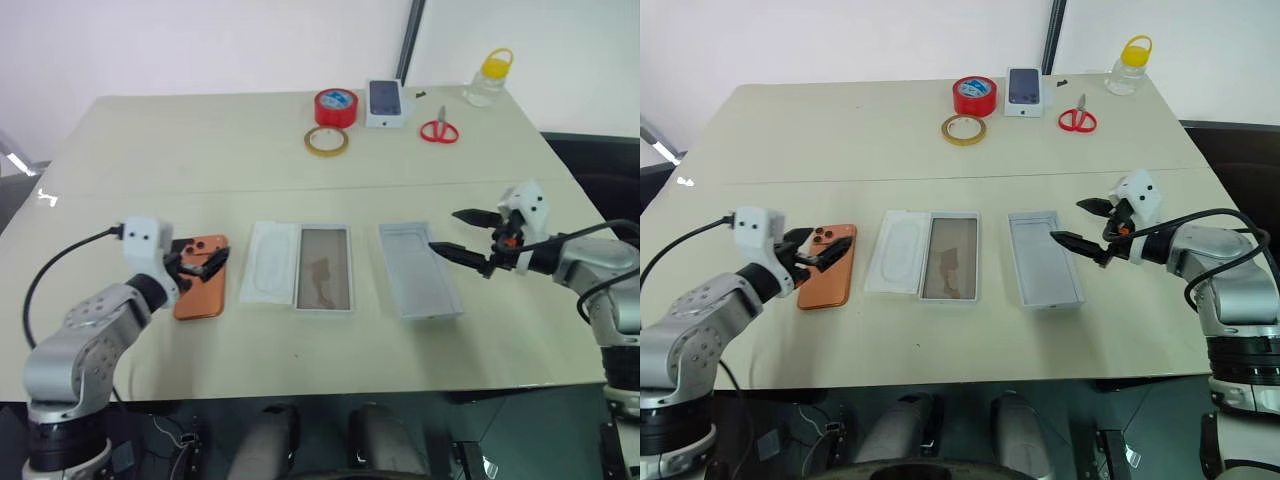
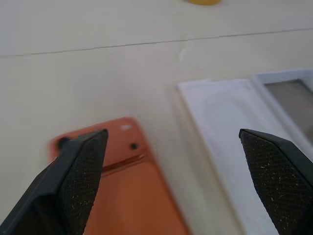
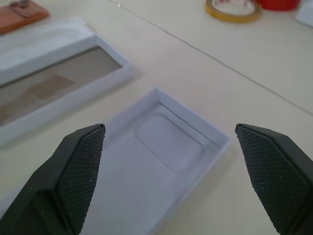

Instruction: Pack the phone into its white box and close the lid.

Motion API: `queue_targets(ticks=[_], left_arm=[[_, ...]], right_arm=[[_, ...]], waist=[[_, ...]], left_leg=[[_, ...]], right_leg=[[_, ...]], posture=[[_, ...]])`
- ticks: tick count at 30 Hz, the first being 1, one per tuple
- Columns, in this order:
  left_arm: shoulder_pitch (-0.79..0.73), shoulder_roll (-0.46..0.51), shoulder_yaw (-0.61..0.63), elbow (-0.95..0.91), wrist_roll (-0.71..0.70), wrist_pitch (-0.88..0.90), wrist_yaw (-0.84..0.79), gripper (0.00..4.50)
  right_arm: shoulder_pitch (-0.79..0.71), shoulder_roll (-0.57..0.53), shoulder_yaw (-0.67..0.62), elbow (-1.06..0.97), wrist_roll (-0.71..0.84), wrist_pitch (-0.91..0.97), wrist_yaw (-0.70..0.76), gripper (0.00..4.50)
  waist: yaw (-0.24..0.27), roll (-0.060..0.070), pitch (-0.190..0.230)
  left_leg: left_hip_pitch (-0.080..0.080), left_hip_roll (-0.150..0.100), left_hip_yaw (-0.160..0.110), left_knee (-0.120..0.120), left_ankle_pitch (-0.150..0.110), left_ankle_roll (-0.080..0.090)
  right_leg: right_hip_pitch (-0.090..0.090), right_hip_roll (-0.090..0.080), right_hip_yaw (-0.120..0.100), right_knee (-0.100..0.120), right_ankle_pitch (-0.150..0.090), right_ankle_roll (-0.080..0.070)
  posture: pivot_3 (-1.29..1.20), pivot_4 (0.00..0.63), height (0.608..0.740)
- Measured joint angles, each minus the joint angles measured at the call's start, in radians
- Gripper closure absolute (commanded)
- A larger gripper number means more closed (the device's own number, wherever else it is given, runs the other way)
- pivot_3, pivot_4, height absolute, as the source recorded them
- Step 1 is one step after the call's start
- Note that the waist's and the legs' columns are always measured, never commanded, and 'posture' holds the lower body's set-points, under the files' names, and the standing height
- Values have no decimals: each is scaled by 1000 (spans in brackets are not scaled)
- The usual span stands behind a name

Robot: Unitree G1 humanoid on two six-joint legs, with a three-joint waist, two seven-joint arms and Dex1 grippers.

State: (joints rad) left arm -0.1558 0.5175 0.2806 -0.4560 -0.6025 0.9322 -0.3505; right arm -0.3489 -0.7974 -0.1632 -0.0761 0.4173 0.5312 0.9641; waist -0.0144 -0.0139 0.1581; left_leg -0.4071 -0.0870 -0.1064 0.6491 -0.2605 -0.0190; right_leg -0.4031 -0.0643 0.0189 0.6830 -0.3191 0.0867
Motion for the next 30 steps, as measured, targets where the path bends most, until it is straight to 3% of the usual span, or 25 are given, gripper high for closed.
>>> queue_targets(ticks=[6, 20, 24, 30], left_arm=[[-119, -58, -95, 15, -34, 179, 67, 0], [-225, -244, -63, 109, -7, 377, 272, 0], [-262, -329, 22, 109, -19, 486, 302, 1254], [-257, -316, 29, 109, -16, 533, 290, 4364]], right_arm=[[49, 17, 37, -129, 25, 42, -17, 43], [93, 15, 33, -181, 38, 55, -48, 43], [94, -20, 66, -232, 21, 34, -16, 0], [119, -48, 143, -342, 22, 27, 48, 0]], waist=[[4, 0, 0], [4, 0, 0], [5, -1, 0], [4, -1, 0]], left_leg=[[0, 0, 0, 1, 0, 0], [0, 0, 0, 1, 2, -4], [0, -1, 0, 2, 3, -4], [0, -1, 0, 2, 3, -5]], right_leg=[[0, 0, 0, 1, 0, 0], [0, 0, 0, 1, 0, 0], [1, 0, -1, 1, 0, 0], [1, 0, -1, 1, 0, 0]], posture=[[0, 150, 740], [0, 150, 740], [0, 150, 740], [0, 150, 740]])
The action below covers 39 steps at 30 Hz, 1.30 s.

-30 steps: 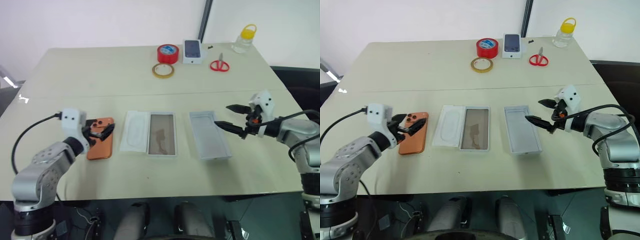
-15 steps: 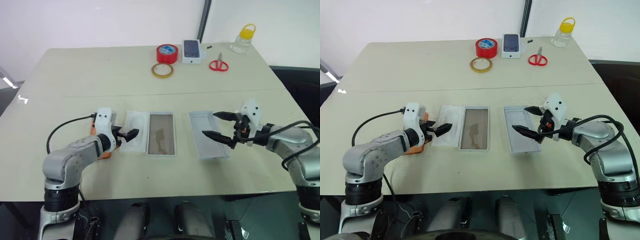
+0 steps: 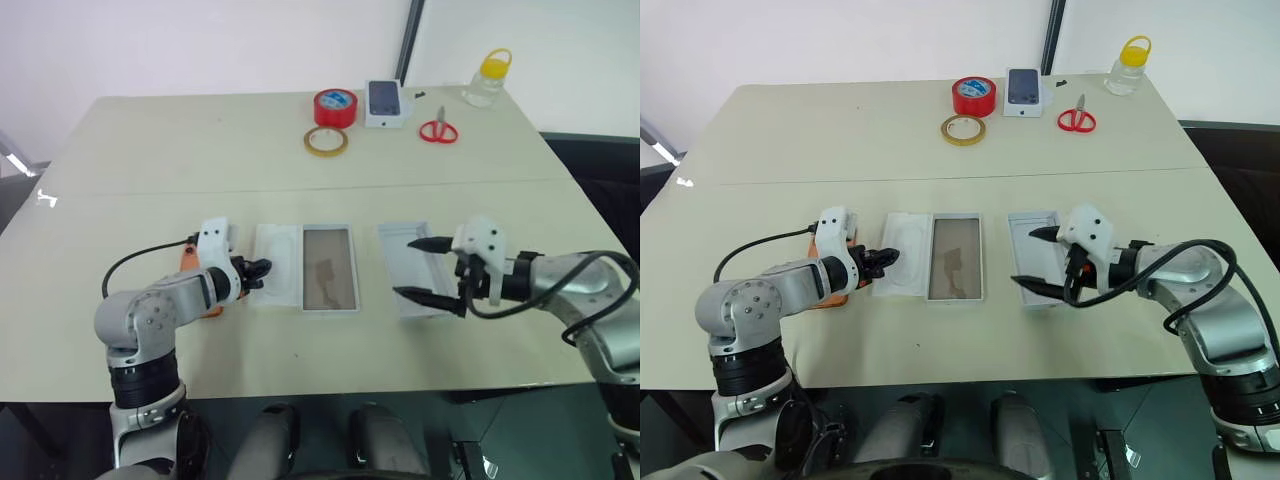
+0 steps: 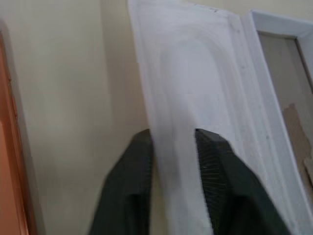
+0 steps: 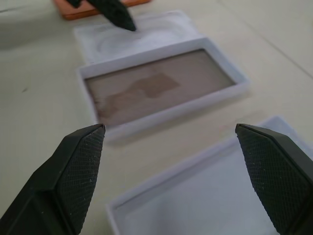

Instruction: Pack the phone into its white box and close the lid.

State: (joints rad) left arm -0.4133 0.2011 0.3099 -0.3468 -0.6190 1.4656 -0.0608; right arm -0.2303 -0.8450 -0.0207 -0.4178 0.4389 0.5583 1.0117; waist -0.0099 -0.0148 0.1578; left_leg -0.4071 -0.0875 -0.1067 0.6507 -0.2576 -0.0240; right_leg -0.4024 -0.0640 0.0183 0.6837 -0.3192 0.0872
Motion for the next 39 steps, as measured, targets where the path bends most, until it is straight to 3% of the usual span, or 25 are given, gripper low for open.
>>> queue_targets(ticks=[6, 10, 14, 17, 24, 34, 39], left_arm=[[-2, 1, 4, 7, 6, -15, -12, 4444], [-64, -36, 139, 51, -5, -41, 2, 4444], [-105, -24, 196, 51, -25, -52, -10, 4444], [-114, -20, 215, 54, -39, -49, -20, 4500], [-114, -2, 212, 61, -44, -38, -27, 4500], [-110, 0, 216, 47, -51, -18, -30, 4500], [-151, -7, 241, 47, -88, 32, -44, 4500]], right_arm=[[-13, 34, 56, -31, -6, -3, -14, 0], [-51, 55, 122, -32, -52, -10, -38, 0], [-90, 56, 226, -30, -145, -55, -39, 0], [-112, 53, 322, -13, -238, -108, -23, 933], [-122, 114, 466, 59, -369, -131, -29, 4480], [-148, 157, 476, 76, -429, -140, -36, 4480], [-232, 225, 527, 103, -469, -169, -21, 4480]], waist=[[-1, 0, 0], [-2, -1, 1], [0, -1, 1], [-1, -1, 1], [-3, -1, 1], [-3, -2, 1], [-5, -2, 1]], left_leg=[[0, 0, 0, 0, 0, -1], [0, 0, 0, 0, 1, -2], [0, 0, 0, 0, 1, -2], [0, 0, -1, 0, 1, -2], [0, 0, -1, 0, 1, -2], [0, 0, -1, 0, 1, -2], [0, 0, -1, 0, 2, -3]], right_leg=[[0, 0, 0, 0, 0, 0], [-1, 0, 0, 0, 0, 0], [0, 0, 0, 0, 0, 0], [-1, 0, 0, 0, 0, 0], [-1, 0, 0, 0, 0, 0], [-1, 0, 0, 0, 0, 0], [-1, 0, -1, 1, 0, 0]], posture=[[0, 150, 740], [0, 150, 740], [0, 150, 740], [0, 150, 740], [0, 150, 740], [0, 150, 740], [0, 150, 740]])
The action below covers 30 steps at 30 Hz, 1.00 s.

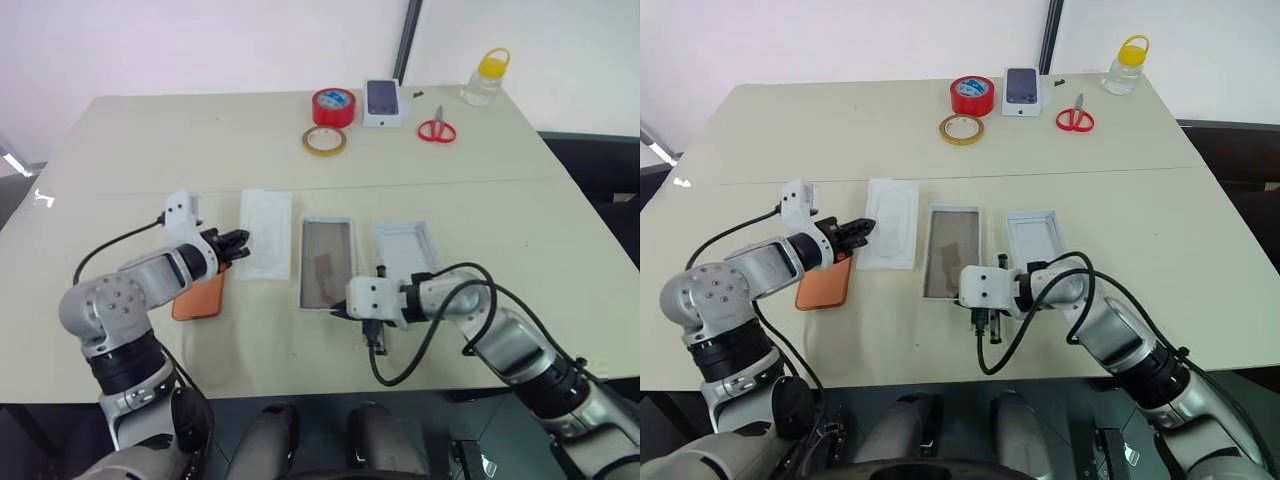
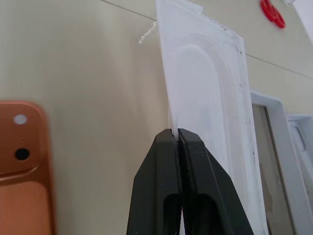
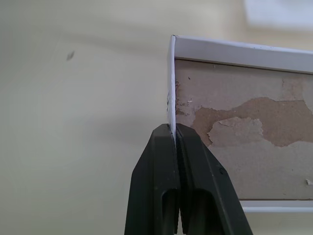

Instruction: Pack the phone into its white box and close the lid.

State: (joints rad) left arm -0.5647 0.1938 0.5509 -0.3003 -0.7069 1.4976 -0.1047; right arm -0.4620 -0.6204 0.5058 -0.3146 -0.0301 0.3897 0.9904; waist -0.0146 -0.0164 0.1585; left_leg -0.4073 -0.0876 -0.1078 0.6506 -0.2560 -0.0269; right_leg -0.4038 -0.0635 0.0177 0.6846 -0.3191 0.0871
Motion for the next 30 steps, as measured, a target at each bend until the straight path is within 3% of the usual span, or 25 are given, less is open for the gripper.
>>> queue_targets(ticks=[7, 10, 14, 19, 22, 30], left_arm=[[-29, -16, 18, -14, -22, 78, 2, 4500], [-28, -30, 20, -23, -19, 94, 8, 4500], [-24, -63, 25, -38, -3, 108, 22, 4500], [-8, -97, 22, -67, 8, 108, 47, 4500], [-3, -148, 26, -80, 38, 108, 92, 4500], [7, -237, 2, -123, 77, 108, 168, 4500]], right_arm=[[-94, 92, 67, 150, -76, -14, -5, 4480], [-106, 101, 67, 164, -76, -8, 9, 3584], [-105, 103, 61, 160, -65, -8, 25, 1636], [-105, 77, -17, 92, -20, 0, 44, 1636], [-92, 9, -65, 16, 18, 24, 81, 1636], [-60, -68, -140, 0, 26, 49, 75, 1636]], waist=[[-1, 0, 0], [-1, 0, 0], [-1, 0, 0], [-1, 0, 0], [3, 0, 0], [0, -1, 0]], left_leg=[[0, 0, 0, 0, 0, 0], [0, 0, 0, 0, 0, 0], [0, 0, 0, 0, 0, 0], [0, 0, 0, 0, 0, 0], [0, 0, 0, 0, 0, 0], [0, 0, 0, 0, 0, 0]], right_leg=[[0, 0, 0, 0, 0, 0], [0, 0, 0, 0, 0, 0], [0, 0, 0, 0, 0, 0], [0, 0, 0, 0, 0, 0], [0, 0, 0, -1, 0, 0], [0, 0, 0, 0, 0, 0]], posture=[[0, 150, 740], [0, 150, 740], [0, 150, 740], [0, 150, 740], [0, 150, 740], [0, 150, 740]])
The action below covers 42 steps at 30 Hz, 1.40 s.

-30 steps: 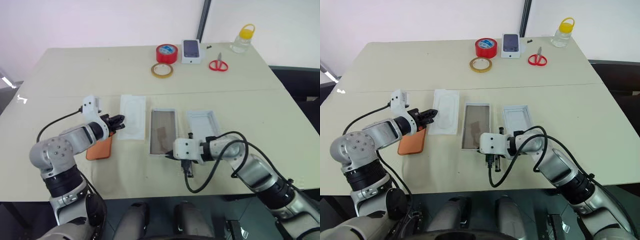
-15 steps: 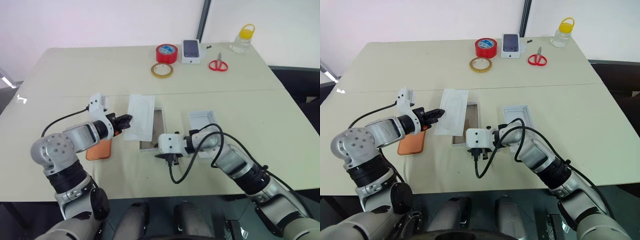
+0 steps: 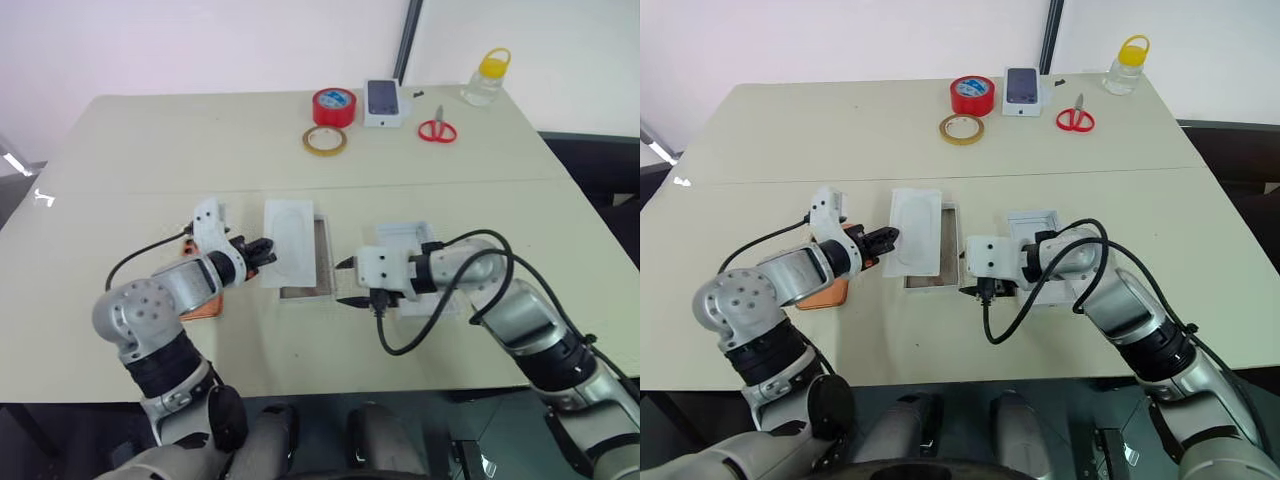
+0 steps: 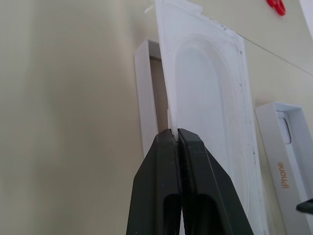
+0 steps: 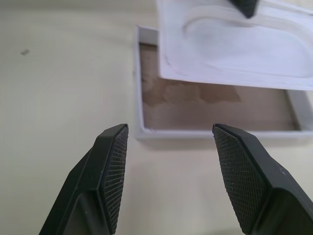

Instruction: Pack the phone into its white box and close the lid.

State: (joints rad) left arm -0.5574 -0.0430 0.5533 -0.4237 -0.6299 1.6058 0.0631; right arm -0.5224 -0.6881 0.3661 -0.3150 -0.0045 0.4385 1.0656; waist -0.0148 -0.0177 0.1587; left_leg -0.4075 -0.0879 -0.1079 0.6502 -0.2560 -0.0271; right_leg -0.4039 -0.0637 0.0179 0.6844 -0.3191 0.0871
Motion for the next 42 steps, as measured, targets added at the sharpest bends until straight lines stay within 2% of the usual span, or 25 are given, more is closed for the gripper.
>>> queue_targets(ticks=[18, 21, 25, 27, 32, 35, 37, 39, 42], left_arm=[[35, -61, -31, -22, 33, 0, 18, 4500], [36, -69, -32, -23, 34, 0, 19, 3522], [36, -68, -33, -23, 34, 0, 18, 1749], [36, -64, -35, -23, 41, 0, 16, 710], [18, -56, -14, -30, 38, 0, -10, 710], [-20, -25, 11, -44, 20, 0, -50, 646], [-29, 20, 13, -56, 8, -5, -82, 646], [19, 124, -28, -62, 9, -63, -136, 646], [166, 339, -132, -72, 49, -258, -266, 646]], right_arm=[[-1, 19, -16, 10, 8, -8, -23, 1636], [-1, 23, -16, 17, 8, -10, -28, 1533], [-2, 27, -16, 26, 7, -12, -29, 1533], [-2, 28, -16, 27, 7, -13, -30, 1533], [-6, 34, -20, 43, 8, -8, -47, 1533], [-22, 59, -33, 54, 18, 15, -65, 2400], [-43, 89, -56, 65, 32, 49, -89, 3343], [-74, 129, -72, 78, 42, 100, -125, 4471], [-116, 194, -78, 117, 44, 169, -190, 4471]], waist=[[3, 0, 0], [3, 0, 0], [2, 0, 0], [2, 0, 0], [3, 0, 0], [-1, 0, 0], [-2, 0, 0], [-8, 0, 0], [-15, 0, 0]], left_leg=[[0, 0, 0, 0, 0, 0], [0, 0, 0, 0, 0, 0], [0, 0, 0, 0, 0, 0], [0, 0, 0, 0, 0, 0], [0, 0, 0, 0, 0, 0], [0, 0, 0, 0, 0, 0], [0, 0, 0, 0, 0, 0], [0, 0, 0, -1, 0, -1], [1, 1, 0, -3, 1, -2]], right_leg=[[0, 0, 0, 0, 0, 0], [0, 0, 0, 0, 0, 0], [0, 0, 0, 0, 0, 0], [0, 0, 0, 0, 0, 0], [0, 0, 0, 0, 0, 0], [0, 0, 0, 0, 0, 0], [0, 0, 0, 0, 0, 0], [-1, 1, 1, 0, 0, 0], [-2, 1, 1, 1, 0, -1]], posture=[[0, 150, 740], [0, 150, 740], [0, 150, 740], [0, 150, 740], [0, 150, 740], [0, 150, 740], [0, 150, 740], [0, 150, 740], [0, 150, 740]])
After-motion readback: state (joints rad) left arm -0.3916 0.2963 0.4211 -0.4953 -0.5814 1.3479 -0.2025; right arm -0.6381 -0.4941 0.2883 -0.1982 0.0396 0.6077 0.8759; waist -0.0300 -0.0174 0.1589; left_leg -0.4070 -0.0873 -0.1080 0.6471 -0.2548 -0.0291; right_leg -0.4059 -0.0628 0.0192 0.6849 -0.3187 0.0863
